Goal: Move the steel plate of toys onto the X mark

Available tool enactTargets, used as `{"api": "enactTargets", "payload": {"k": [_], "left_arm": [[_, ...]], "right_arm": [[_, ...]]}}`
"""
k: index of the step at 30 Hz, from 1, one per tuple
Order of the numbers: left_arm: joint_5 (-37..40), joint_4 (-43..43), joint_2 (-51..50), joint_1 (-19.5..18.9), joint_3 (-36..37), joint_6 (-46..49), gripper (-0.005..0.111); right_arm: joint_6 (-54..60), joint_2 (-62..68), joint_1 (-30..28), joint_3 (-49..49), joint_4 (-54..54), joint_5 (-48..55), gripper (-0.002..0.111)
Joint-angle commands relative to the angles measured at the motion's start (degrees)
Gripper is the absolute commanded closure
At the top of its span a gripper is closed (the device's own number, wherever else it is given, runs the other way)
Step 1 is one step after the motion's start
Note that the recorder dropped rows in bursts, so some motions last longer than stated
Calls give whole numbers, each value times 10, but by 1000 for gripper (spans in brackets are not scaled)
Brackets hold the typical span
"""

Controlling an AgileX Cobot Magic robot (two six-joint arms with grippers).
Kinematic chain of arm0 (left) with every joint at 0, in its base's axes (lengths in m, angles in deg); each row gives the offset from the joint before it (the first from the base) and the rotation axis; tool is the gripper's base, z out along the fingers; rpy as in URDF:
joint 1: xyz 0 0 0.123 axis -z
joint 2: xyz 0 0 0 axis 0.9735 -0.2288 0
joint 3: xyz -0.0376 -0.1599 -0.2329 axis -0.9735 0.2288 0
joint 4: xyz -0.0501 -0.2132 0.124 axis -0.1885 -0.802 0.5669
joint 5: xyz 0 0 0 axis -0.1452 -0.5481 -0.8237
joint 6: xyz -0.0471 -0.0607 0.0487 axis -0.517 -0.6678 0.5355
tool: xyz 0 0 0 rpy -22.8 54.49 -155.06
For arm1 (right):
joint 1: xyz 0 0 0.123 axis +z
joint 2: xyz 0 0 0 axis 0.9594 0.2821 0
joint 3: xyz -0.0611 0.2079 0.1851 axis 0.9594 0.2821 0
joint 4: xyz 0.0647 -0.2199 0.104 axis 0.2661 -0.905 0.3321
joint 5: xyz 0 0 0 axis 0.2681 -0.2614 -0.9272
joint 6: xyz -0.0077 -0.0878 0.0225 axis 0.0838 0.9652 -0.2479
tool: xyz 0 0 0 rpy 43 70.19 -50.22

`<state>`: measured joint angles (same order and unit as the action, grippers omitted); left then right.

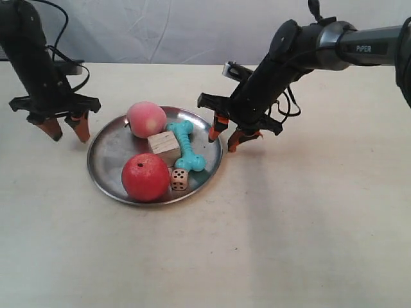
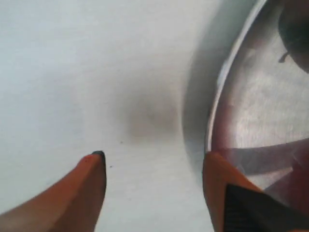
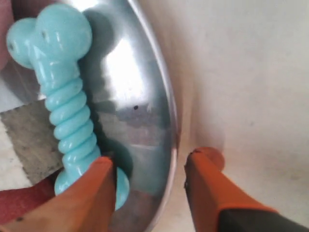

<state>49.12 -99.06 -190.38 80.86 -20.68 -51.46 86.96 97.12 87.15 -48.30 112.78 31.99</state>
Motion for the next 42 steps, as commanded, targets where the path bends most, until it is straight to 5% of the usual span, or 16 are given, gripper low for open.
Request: {"api": "enactTargets", "payload": {"k": [1, 4, 9, 11, 19, 26, 33, 42], "left_arm": [[3, 6, 57, -12, 3, -13, 54], [3, 4, 107, -11, 24, -27, 65], [3, -12, 218, -4, 109, -9, 95], [-46, -24, 279, 1, 167, 23, 106], [-281, -76, 540, 28, 416, 77, 107], [-352, -80, 673, 31, 570, 93, 107], [-381, -102, 702, 31, 651, 93, 107], [-382, -82, 702, 31, 660, 93, 107]], "right_arm": [[0, -63, -4, -5, -90, -9, 63], [0, -106, -4, -3, -150, 23, 67], [0, -218, 2, 72, -182, -14, 106], [0, -278, 9, 133, -188, -57, 108], [0, -527, 42, 430, -226, -270, 108], [0, -668, 42, 603, -223, -382, 108], [0, -761, 42, 700, -223, -423, 108], [0, -782, 42, 712, -223, -398, 108]]}}
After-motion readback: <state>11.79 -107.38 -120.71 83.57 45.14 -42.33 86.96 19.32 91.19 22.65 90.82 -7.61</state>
